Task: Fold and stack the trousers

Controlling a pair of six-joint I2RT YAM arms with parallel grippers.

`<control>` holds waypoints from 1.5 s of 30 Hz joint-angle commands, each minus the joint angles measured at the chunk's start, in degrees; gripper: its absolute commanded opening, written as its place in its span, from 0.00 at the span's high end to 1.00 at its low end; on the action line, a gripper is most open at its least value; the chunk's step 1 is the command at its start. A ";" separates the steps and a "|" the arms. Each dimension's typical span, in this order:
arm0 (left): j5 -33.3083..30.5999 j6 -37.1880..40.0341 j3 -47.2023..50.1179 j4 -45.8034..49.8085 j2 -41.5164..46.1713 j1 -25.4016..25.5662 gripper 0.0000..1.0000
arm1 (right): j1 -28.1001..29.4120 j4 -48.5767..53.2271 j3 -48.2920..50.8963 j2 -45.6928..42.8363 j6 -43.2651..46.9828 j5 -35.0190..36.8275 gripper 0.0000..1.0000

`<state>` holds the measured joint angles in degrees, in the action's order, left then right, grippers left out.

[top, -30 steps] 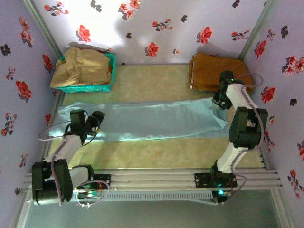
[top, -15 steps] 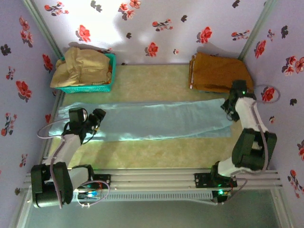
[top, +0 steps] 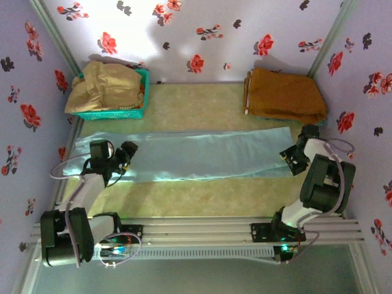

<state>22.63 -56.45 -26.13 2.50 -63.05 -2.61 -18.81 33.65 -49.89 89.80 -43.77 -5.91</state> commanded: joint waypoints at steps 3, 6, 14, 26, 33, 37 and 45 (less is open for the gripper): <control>1.13 0.14 1.23 -1.79 -0.21 0.24 0.18 | -0.04 -4.89 -2.00 2.08 -1.61 -1.46 0.57; 1.12 0.07 1.67 -1.70 -0.14 0.25 0.18 | -0.04 -4.30 -2.10 1.04 -1.37 -2.06 0.71; 1.11 -0.65 2.05 -1.36 0.93 0.33 0.18 | -0.03 0.89 -2.40 -4.60 0.90 -0.78 0.87; 1.07 -0.12 1.09 1.69 4.13 0.33 0.18 | -2.29 7.09 1.63 -18.03 1.93 1.89 1.00; 0.22 0.37 0.80 3.74 5.21 0.22 0.18 | -3.13 7.52 6.71 -18.28 4.04 3.98 0.99; -0.90 0.42 1.42 5.84 6.87 -0.17 0.18 | -4.04 7.96 9.95 -14.71 4.48 4.34 0.51; -3.32 3.17 -3.88 14.83 11.99 0.94 0.18 | 2.01 11.47 1.98 -24.44 4.80 2.99 0.38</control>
<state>21.02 -55.94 -26.13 12.64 -52.42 -2.70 -21.08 43.64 -43.31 70.63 -39.35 -2.74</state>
